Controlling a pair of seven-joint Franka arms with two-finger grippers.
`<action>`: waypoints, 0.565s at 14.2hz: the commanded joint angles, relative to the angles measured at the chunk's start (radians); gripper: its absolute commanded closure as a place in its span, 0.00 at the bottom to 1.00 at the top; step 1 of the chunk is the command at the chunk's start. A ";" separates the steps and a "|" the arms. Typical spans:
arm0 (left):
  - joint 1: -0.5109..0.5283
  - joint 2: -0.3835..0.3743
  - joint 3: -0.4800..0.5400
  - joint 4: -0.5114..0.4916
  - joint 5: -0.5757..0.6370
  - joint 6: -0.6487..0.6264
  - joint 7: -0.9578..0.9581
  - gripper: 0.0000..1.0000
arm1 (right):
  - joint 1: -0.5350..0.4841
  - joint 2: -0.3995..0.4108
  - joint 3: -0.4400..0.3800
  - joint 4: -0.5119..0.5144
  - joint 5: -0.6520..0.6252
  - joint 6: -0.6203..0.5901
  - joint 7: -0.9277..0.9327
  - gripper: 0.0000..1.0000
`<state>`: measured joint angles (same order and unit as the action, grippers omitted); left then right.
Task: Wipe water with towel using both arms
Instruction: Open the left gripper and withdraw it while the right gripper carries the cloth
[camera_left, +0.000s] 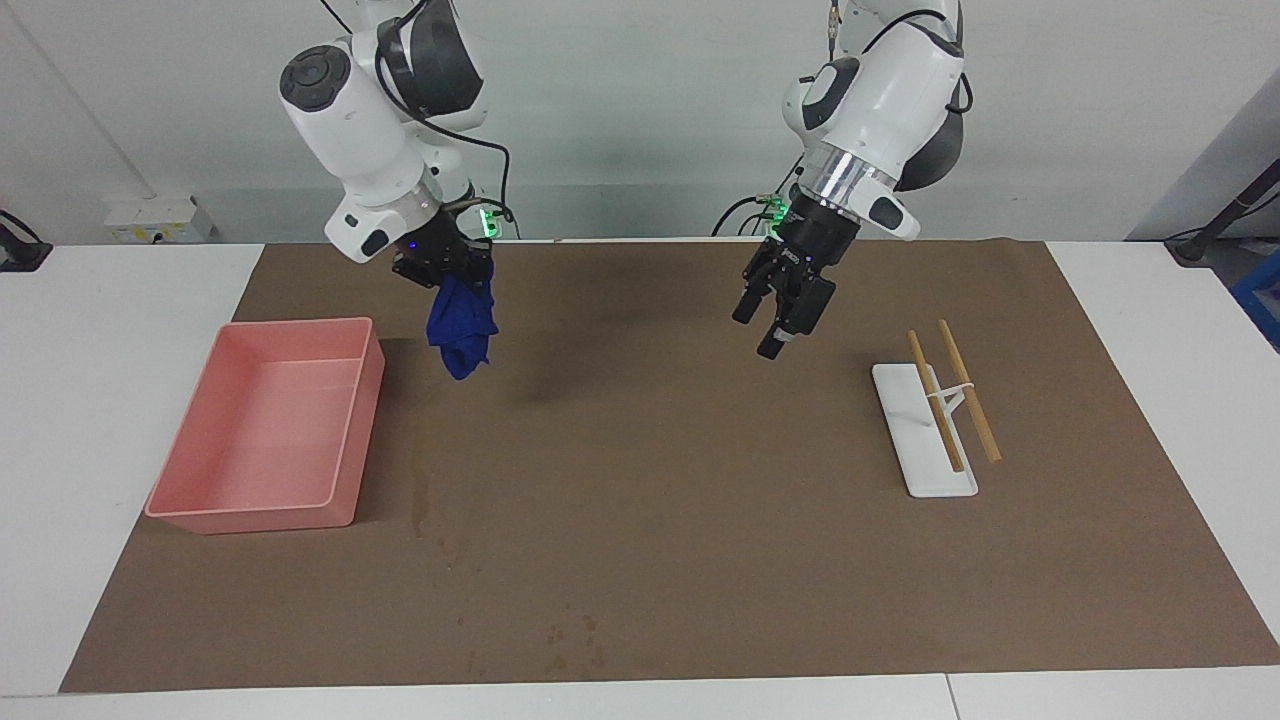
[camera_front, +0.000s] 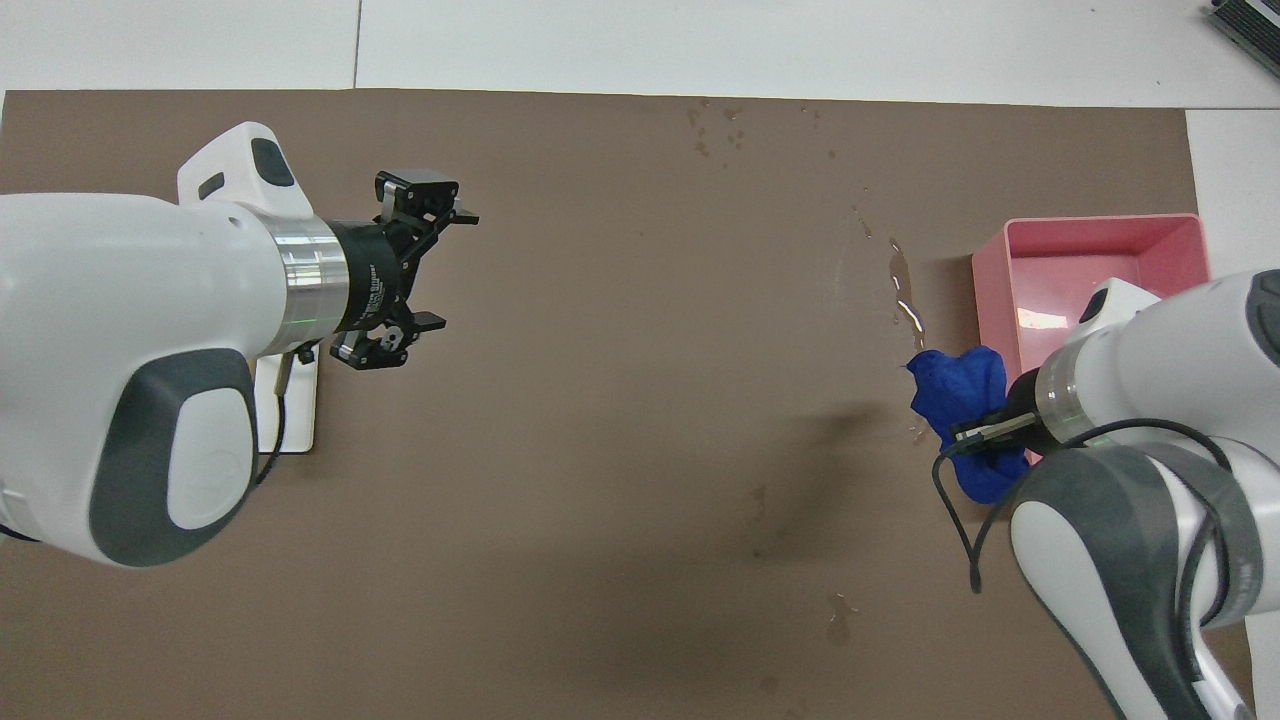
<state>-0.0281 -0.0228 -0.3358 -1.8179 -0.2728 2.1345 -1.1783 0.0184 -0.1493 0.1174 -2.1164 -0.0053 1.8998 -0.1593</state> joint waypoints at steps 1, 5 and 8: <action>0.023 -0.011 -0.008 0.026 0.096 -0.125 0.254 0.00 | -0.023 0.043 0.010 -0.051 -0.044 0.110 -0.094 1.00; 0.022 -0.028 -0.008 0.020 0.202 -0.246 0.536 0.00 | -0.041 0.143 0.010 -0.054 -0.044 0.202 -0.091 1.00; 0.066 -0.034 -0.008 0.023 0.288 -0.306 0.773 0.00 | -0.040 0.201 0.010 -0.103 -0.044 0.303 -0.085 1.00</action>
<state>-0.0039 -0.0352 -0.3405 -1.7957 -0.0249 1.8765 -0.5320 -0.0087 0.0322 0.1177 -2.1830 -0.0294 2.1335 -0.2297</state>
